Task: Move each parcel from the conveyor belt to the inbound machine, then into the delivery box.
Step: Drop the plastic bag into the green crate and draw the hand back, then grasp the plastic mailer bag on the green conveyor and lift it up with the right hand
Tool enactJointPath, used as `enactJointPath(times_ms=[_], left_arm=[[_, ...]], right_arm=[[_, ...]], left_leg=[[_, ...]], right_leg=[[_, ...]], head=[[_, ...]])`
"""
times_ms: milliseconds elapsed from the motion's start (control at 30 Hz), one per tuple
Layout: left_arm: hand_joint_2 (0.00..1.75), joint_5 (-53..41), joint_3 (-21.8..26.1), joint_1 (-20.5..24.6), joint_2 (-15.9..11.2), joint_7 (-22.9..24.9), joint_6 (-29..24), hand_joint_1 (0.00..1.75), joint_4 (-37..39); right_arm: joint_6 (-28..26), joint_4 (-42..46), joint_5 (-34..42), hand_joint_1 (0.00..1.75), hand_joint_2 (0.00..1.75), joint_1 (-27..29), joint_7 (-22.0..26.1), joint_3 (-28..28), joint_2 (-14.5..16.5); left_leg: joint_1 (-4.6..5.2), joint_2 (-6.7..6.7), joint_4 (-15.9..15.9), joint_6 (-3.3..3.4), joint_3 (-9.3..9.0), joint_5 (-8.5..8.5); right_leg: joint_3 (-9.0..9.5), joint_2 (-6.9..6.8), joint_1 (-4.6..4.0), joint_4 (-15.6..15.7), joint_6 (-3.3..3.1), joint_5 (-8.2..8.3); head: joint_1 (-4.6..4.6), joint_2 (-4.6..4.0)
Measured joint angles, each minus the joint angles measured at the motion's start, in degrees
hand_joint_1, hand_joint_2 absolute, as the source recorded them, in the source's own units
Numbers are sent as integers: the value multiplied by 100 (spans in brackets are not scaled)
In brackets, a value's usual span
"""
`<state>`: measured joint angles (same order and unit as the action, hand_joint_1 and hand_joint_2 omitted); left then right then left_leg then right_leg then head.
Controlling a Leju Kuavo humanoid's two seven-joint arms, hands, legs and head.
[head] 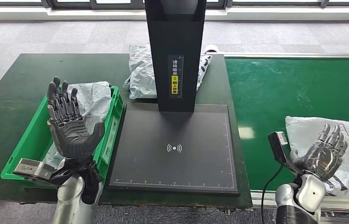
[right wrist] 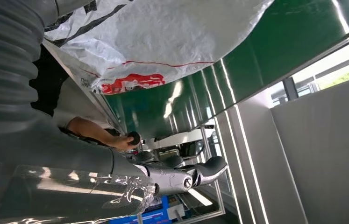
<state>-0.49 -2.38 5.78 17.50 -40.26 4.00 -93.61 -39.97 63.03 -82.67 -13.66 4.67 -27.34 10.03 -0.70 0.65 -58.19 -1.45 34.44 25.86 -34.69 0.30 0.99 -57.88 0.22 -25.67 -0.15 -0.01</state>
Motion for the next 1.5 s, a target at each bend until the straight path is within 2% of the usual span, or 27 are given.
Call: enactJointPath(times_ms=[100,200,500,733,1000,1133,1500], left_arm=[[175,49,-60,-79,-10,0,156,0,-176],[175,116,-61,-131,-10,1,362,0,-288],[175,224,-72,-360,-14,5,374,0,-467],[175,136,-77,-371,-17,14,399,0,-391],[175,51,-108,-350,-19,15,316,0,-218],[175,16,-113,-345,-19,15,313,0,-163],[175,-21,-114,-375,-19,15,282,0,-148]], right_arm=[[-2,-176,-64,0,175,-38,-89,-136,-93],[-4,-325,-276,0,175,-70,-387,-269,-171],[182,-1309,-418,0,175,-219,-1343,-787,-616],[662,-1814,-114,0,175,-157,-1631,-1289,-827],[729,-2188,-176,0,175,-335,-1807,-1449,-919],[716,-2406,-187,171,175,-455,-1829,-1460,-978],[655,-2866,-204,175,175,-640,-1751,-1460,-1138]], left_leg=[[-1,-1,1,0,0,0],[-1,-1,2,0,0,-3],[3,2,-1,3,0,-2],[6,0,0,3,-1,-1],[4,-11,0,4,-7,-2],[5,-10,-1,5,-8,-3],[5,-6,0,5,-7,-2]], right_leg=[[-1,0,-1,0,0,-1],[0,-2,-2,0,0,-1],[3,-5,6,0,1,-1],[0,-4,5,1,2,-2],[5,1,3,1,2,-1],[9,0,4,1,3,0],[8,-1,4,1,2,-1]], head=[[0,-1],[0,-1],[0,-1],[0,-1],[0,1],[0,-1],[0,0]])
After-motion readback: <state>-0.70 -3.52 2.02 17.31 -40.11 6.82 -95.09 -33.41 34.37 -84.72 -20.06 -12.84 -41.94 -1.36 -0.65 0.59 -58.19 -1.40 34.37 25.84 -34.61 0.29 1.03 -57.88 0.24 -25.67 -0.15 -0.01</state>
